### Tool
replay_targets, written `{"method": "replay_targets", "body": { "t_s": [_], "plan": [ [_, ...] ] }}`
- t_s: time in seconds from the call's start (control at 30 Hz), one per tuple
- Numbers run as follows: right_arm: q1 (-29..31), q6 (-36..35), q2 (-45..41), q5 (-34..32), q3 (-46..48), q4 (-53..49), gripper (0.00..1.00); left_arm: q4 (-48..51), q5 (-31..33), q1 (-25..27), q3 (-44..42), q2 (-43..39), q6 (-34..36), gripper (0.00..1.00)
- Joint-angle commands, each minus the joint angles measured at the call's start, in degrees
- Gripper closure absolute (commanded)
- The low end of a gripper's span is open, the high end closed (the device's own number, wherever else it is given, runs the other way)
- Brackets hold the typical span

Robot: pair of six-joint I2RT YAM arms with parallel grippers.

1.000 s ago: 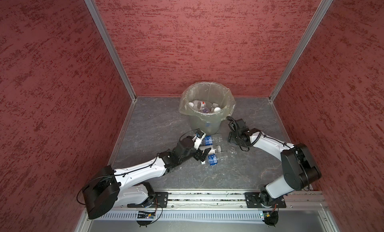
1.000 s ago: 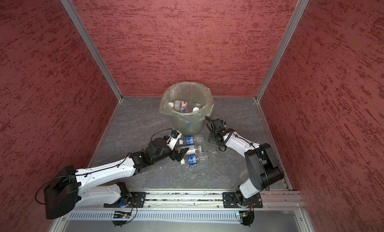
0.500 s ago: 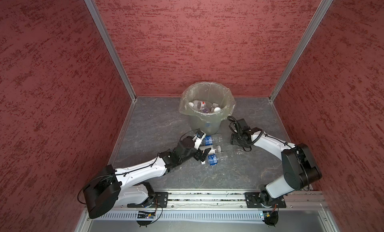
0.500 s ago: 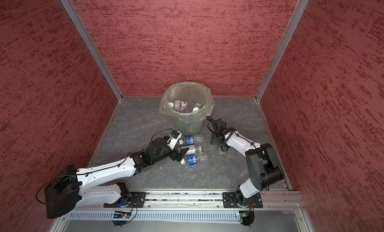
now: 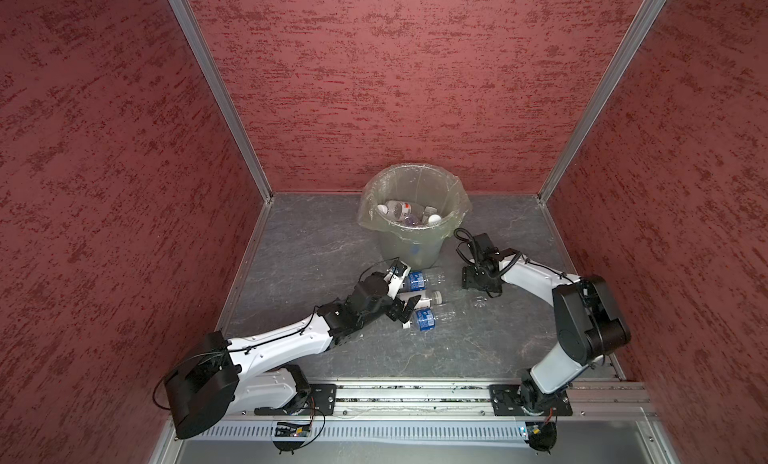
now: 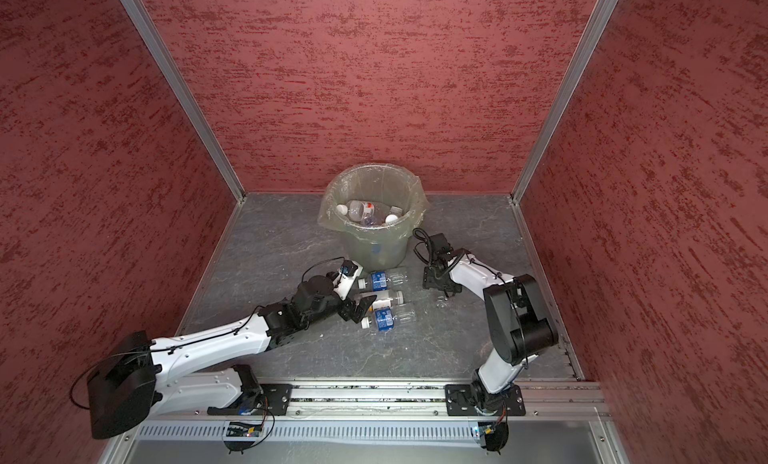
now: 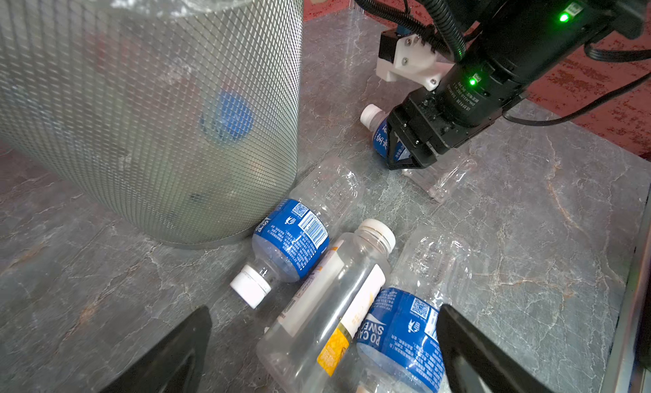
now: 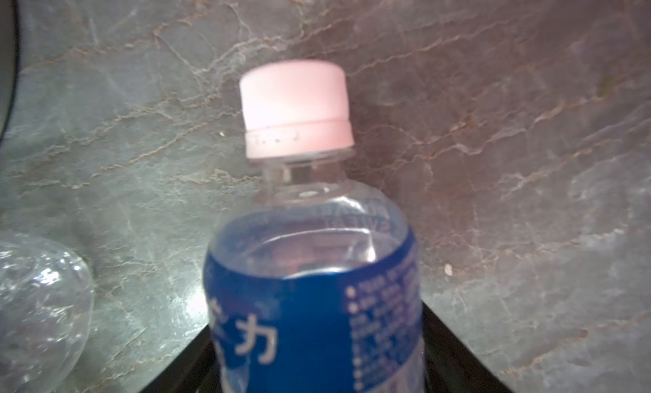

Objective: Throw the plastic bottles in the bin
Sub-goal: 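Close the right gripper around the pink-cap blue-label bottle, then lift the pink-cap bottle upright with the right gripper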

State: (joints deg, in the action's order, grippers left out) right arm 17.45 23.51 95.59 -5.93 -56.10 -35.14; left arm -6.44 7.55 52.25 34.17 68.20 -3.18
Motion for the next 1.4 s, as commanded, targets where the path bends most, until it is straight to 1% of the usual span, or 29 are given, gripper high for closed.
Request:
{"method": "replay_targets", "body": {
  "t_s": [0.0,0.23,0.37,0.6,0.7,0.9,1.0,1.07,1.27,1.3,1.37],
  "plan": [
    [-0.49,-0.70,0.59,1.21,-1.61,-0.58,0.24,0.55,0.45,-0.01,1.26,-0.88,-0.43,0.01],
    [-0.79,-0.79,1.31,1.66,-1.16,0.21,0.26,0.56,0.29,0.05,1.51,-0.19,-0.54,0.01],
    [-0.87,-0.66,0.80,1.15,-0.76,0.90,0.35,0.74,-0.04,-0.40,1.69,0.43,-0.77,0.01],
    [-0.93,-0.48,-1.92,0.43,0.04,1.13,0.44,0.13,-0.43,-0.70,1.65,1.35,-0.97,0.01],
    [-0.93,-0.40,-3.58,0.13,0.33,1.03,0.47,-0.07,-1.29,-1.65,1.60,1.92,-1.65,0.01],
    [-0.93,1.07,-9.09,-0.52,2.13,1.67,0.52,-1.86,-5.30,-5.09,0.24,1.67,-4.17,0.01],
    [-0.98,1.63,-12.00,-1.93,3.47,1.69,0.54,-2.78,-6.82,-6.28,-0.37,1.58,-5.17,0.01],
    [-0.93,1.80,-15.50,-2.57,4.32,1.67,0.56,-3.87,-7.80,-6.98,-1.05,1.37,-6.02,0.00],
    [-0.67,2.42,-25.26,-2.68,7.20,2.92,0.59,-5.90,-8.20,-8.45,-2.58,0.36,-7.35,0.00],
    [-0.67,2.42,-26.72,-3.18,7.68,2.93,0.62,-6.06,-8.28,-8.79,-2.74,0.27,-7.60,0.00],
    [-0.43,2.16,-28.78,-4.08,7.87,2.45,0.63,-6.24,-8.35,-9.27,-2.89,0.33,-7.80,0.00]
  ]
}}
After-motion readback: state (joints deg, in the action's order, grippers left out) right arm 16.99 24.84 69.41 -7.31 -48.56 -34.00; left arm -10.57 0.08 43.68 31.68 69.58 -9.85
